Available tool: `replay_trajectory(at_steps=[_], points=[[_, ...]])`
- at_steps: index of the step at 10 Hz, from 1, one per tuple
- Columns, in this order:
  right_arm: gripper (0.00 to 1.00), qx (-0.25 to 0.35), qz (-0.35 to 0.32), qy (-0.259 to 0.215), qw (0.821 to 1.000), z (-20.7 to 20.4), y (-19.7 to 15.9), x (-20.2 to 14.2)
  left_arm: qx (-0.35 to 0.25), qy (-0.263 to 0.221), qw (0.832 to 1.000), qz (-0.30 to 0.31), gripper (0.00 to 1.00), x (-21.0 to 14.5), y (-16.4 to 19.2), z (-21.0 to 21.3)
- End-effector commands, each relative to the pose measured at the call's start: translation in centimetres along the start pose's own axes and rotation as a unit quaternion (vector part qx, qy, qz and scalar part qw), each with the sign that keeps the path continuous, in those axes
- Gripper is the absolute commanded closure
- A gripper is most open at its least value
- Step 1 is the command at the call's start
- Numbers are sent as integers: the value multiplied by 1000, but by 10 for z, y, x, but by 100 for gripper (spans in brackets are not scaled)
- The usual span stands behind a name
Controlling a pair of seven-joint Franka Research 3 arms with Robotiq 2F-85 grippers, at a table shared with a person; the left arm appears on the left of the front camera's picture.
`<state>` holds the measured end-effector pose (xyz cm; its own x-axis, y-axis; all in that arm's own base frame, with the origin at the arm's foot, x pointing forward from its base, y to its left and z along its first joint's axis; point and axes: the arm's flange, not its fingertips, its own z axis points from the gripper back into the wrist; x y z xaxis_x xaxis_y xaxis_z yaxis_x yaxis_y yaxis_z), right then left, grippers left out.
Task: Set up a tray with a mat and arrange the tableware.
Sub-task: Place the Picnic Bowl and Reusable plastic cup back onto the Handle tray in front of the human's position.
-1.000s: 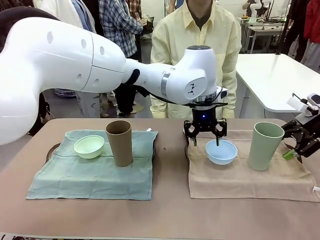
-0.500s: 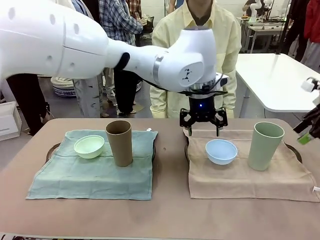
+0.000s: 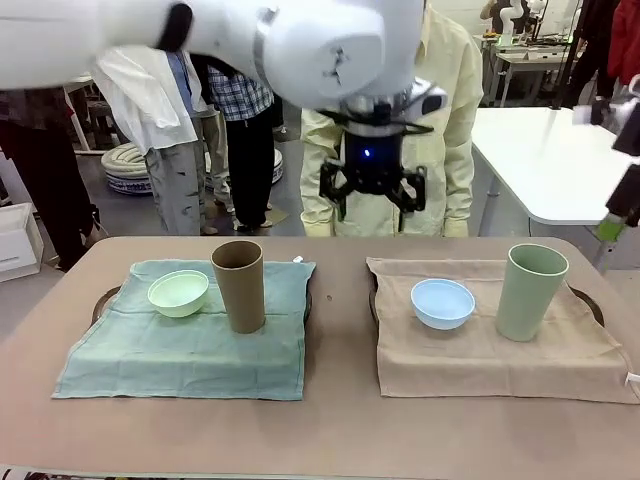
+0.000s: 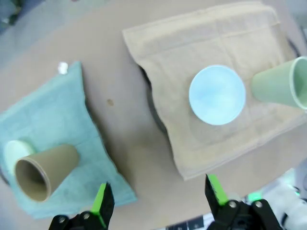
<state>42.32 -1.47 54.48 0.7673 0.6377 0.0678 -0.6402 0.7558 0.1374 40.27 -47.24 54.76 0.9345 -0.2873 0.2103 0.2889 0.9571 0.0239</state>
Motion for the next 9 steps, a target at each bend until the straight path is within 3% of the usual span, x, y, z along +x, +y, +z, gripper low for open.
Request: replay_trajectory(at_steps=[1, 3, 4, 9], points=[[0, -50, -48, 52, 996, 32, 29, 9, 21, -22, 1000, 4, 0, -13, 18, 29], [0, -102, -84, 48, 990, 47, 48, 15, 24, -26, 998, 46, 0, -14, 32, 51], [0, -58, -46, 28, 997, 39, 36, 10, 13, -16, 1000, 10, 0, -8, 18, 41], [0, -58, -46, 28, 997, 39, 36, 10, 13, -16, 1000, 10, 0, -8, 18, 41]])
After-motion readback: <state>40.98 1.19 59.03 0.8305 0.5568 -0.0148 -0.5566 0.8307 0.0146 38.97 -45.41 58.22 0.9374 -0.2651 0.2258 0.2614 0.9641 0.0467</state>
